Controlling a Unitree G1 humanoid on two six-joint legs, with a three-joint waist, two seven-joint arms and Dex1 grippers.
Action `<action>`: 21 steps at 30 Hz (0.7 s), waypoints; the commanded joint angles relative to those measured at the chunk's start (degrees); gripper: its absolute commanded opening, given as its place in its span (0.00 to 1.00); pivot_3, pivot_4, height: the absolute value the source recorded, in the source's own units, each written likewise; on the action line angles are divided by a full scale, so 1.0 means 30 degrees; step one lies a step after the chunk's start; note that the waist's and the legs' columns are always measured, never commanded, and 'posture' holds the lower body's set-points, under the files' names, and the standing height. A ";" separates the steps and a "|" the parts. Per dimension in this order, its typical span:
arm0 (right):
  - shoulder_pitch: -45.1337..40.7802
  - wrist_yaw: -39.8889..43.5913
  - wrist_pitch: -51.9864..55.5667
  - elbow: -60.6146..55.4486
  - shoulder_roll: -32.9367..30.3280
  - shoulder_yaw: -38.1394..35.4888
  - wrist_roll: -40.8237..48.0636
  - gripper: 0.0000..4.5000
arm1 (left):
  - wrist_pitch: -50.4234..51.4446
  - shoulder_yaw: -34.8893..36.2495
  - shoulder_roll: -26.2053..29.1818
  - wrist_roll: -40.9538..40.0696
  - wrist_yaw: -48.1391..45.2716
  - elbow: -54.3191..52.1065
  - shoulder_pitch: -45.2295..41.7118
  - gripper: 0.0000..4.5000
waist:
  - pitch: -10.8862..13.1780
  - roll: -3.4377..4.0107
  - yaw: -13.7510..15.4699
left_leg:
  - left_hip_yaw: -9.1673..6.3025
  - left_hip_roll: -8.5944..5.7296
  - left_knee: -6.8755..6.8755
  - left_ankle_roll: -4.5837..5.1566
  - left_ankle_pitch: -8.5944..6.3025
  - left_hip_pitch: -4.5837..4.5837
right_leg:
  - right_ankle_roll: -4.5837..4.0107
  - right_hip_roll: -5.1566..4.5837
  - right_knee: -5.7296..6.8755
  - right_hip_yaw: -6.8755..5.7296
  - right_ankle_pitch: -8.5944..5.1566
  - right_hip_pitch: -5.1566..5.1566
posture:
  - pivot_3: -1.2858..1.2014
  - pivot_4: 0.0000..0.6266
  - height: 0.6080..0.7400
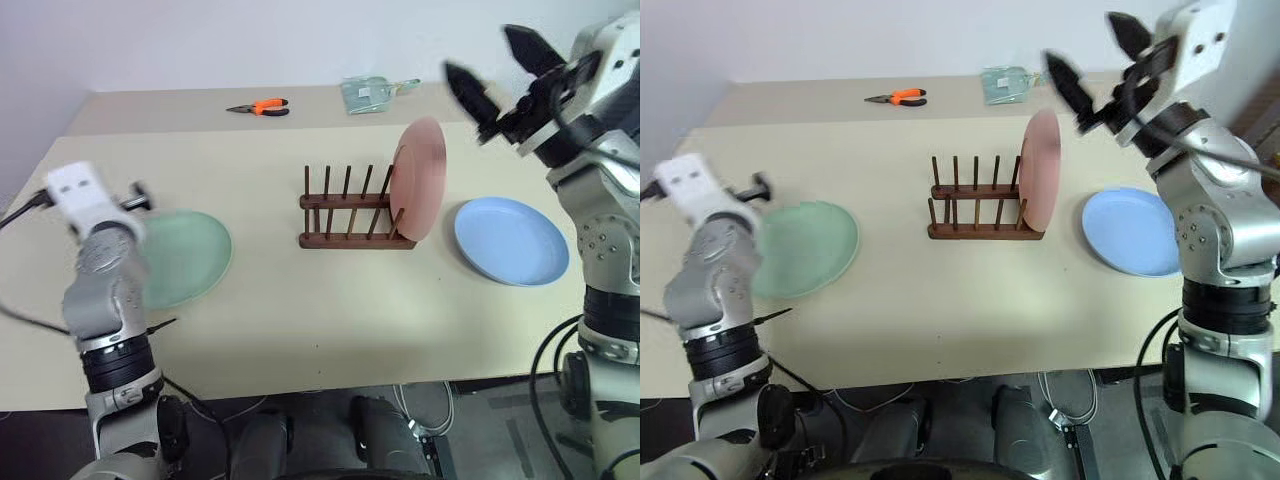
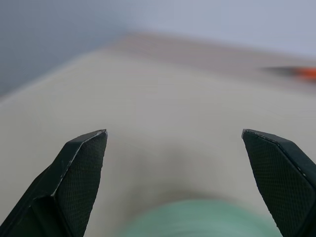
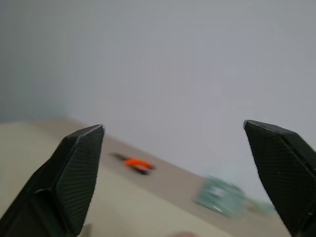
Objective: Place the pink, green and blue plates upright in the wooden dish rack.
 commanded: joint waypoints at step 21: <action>0.2812 0.2977 0.1295 -0.3400 0.1921 0.5492 -0.4650 1.00 | 0.3144 0.3620 -0.5374 -0.5099 0.0122 -0.2773 -0.2408 0.02 | 0.0018 -0.0187 0.0555 | -0.0030 -0.0045 0.0154 -0.0031 0.0000 -0.0044 | 0.0002 -0.0043 0.0016 -0.0054 0.0004 0.0045 | 0.52 0.24 1.00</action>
